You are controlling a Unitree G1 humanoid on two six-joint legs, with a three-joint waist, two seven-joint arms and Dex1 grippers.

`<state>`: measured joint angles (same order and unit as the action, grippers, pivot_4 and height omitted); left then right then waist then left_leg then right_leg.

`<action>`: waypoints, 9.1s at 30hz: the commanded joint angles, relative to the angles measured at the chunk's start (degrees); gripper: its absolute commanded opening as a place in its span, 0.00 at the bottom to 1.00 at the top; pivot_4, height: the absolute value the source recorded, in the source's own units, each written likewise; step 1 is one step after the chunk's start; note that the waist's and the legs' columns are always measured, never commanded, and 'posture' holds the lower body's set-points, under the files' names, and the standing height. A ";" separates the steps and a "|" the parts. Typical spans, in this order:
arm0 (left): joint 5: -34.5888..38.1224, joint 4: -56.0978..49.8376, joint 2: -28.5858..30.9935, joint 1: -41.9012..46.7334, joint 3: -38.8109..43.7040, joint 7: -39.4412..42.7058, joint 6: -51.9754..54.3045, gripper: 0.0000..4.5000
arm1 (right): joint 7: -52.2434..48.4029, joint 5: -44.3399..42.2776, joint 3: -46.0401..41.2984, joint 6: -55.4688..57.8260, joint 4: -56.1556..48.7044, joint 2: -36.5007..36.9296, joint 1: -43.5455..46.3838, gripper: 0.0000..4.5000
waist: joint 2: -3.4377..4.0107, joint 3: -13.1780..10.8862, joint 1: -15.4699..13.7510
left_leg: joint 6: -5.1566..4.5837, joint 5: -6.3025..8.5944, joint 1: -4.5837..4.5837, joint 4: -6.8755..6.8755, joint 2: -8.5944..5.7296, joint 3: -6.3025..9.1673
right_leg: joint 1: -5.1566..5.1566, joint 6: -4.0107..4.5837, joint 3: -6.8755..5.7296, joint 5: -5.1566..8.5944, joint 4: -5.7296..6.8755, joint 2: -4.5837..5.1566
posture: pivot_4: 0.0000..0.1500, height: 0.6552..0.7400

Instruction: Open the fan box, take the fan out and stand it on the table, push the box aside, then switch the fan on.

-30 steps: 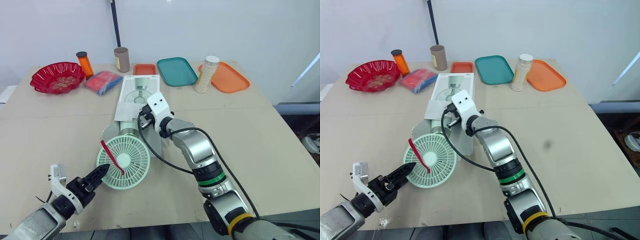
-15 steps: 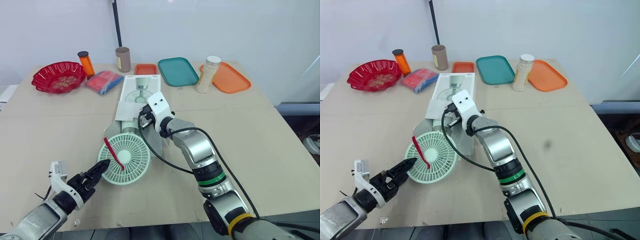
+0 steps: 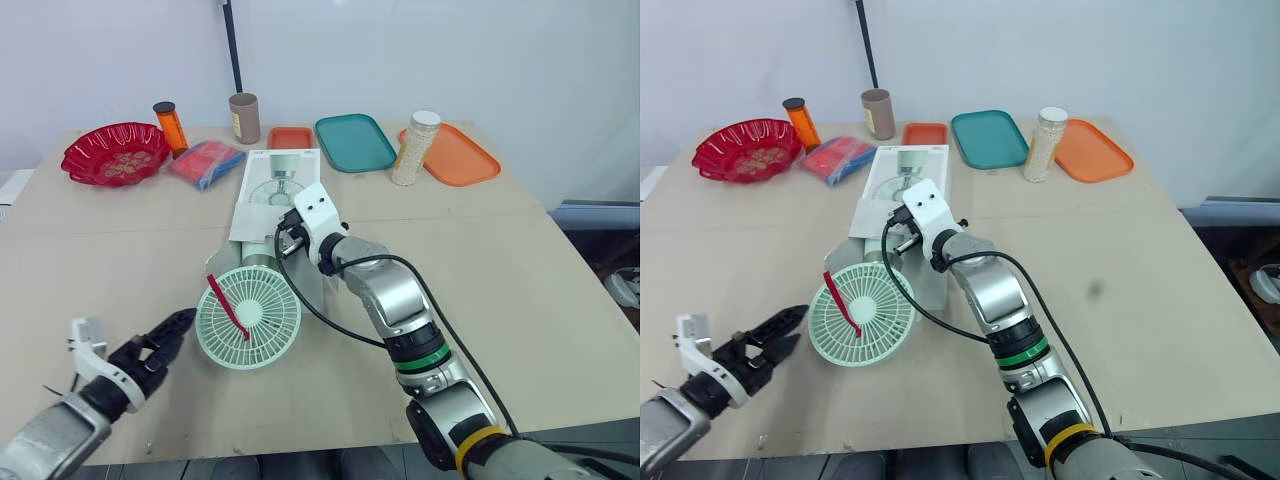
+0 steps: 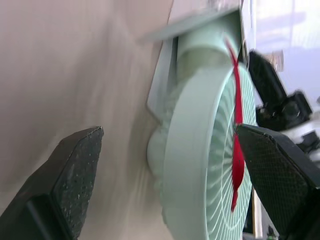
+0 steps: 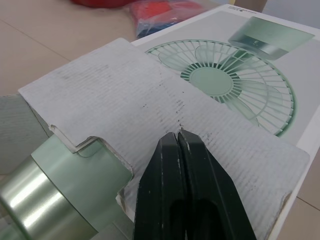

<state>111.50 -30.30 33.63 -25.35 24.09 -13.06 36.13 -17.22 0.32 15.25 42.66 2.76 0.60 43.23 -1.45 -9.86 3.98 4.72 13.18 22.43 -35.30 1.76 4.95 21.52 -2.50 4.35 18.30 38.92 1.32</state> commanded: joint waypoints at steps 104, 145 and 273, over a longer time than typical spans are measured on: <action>-95.96 58.26 21.01 42.37 -23.94 88.16 -102.34 1.00 | -33.97 -60.26 -20.54 25.88 -31.09 48.56 5.08 1.00 | -0.11 -0.57 0.30 | -0.40 -0.30 0.88 -0.12 0.42 -0.18 | 0.99 0.35 -0.22 -0.55 0.37 -0.32 | 1.00 1.00; -148.52 68.04 9.54 58.02 -16.50 49.03 -128.63 0.72 | -29.85 -64.55 -19.14 25.44 -33.36 48.97 4.63 1.00 | 0.01 -0.48 0.25 | -0.70 -0.19 0.87 -0.56 0.37 -0.16 | 0.88 0.32 -0.29 -0.53 0.68 -0.30 | 1.00 1.00; -92.67 24.72 24.86 23.10 20.15 63.73 -30.49 0.43 | -35.37 -58.36 -13.67 16.06 -34.45 48.32 7.41 1.00 | 0.03 -0.47 0.33 | -1.16 0.11 0.75 -0.77 0.75 -0.56 | 0.97 0.46 -0.26 -0.39 0.83 -0.45 | 1.00 1.00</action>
<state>17.95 -2.44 58.20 -2.77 42.78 51.60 5.84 -52.46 -58.15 2.21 59.36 -31.11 48.91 49.18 -1.42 -10.33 4.31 3.57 13.29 23.20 -36.07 2.51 4.39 22.49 -2.04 4.09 17.91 39.75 0.87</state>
